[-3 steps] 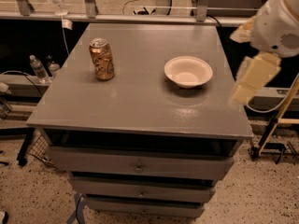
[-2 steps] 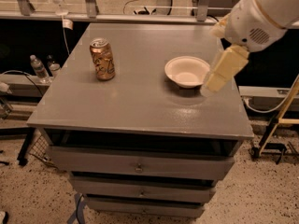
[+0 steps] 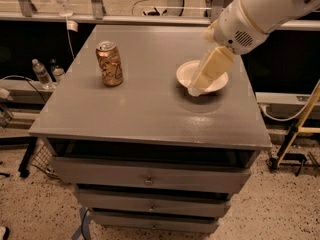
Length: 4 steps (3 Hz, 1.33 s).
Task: Knock orange can over
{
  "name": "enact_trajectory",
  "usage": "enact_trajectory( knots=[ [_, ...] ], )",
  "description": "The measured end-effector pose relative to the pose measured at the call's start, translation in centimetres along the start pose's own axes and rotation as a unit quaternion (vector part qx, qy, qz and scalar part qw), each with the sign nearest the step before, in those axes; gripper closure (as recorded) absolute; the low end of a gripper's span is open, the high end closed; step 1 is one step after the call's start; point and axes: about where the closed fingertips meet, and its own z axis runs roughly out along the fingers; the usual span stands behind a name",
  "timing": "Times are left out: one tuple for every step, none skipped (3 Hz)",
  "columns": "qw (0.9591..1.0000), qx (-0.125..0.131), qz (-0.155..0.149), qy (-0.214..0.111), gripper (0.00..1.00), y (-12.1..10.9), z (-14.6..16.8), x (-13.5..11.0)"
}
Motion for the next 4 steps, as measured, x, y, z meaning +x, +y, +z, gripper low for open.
enact_trajectory(
  knots=[
    [0.9995, 0.007, 0.003, -0.031, 0.00, -2.0, 2.2, -1.7],
    [0.9974, 0.005, 0.008, -0.072, 0.00, -4.7, 5.8, -3.7],
    [0.9951, 0.001, 0.015, -0.098, 0.00, -5.7, 9.1, -6.2],
    [0.9881, -0.017, 0.038, -0.148, 0.00, -6.6, 14.4, -9.1]
  ],
)
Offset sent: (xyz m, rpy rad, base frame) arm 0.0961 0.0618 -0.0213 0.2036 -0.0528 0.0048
